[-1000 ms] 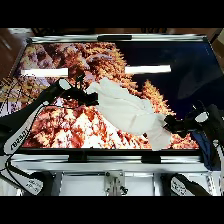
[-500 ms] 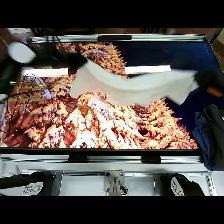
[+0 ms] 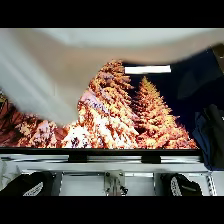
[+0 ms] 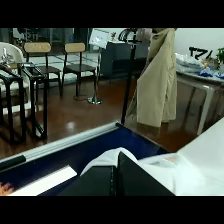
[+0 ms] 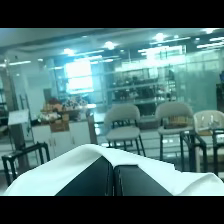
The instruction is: Fold the shirts.
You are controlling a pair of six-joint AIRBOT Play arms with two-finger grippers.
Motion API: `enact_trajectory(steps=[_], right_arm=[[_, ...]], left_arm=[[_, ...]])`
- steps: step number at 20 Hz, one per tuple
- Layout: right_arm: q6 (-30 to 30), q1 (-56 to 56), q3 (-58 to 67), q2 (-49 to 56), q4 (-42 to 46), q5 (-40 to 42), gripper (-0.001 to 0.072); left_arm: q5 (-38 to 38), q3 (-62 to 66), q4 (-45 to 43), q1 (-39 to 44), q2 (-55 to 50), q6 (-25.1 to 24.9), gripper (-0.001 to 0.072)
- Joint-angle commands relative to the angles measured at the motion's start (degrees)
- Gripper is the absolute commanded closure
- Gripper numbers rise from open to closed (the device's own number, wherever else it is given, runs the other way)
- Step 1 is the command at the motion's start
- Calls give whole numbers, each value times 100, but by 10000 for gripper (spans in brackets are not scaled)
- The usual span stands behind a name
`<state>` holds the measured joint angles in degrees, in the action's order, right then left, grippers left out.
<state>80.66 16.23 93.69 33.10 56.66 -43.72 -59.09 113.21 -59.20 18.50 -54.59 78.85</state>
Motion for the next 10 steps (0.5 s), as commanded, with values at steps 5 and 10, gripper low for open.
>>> enact_trajectory(steps=[5, 10], right_arm=[[739, 4, -402, 428, 1827, -4612, 662], [874, 2, -3858, 503, 1504, -3866, 662]], left_arm=[[-1187, -1429, -1740, 9, 125, 308, 681], [520, -3628, -1878, 9, -678, 337, 681]])
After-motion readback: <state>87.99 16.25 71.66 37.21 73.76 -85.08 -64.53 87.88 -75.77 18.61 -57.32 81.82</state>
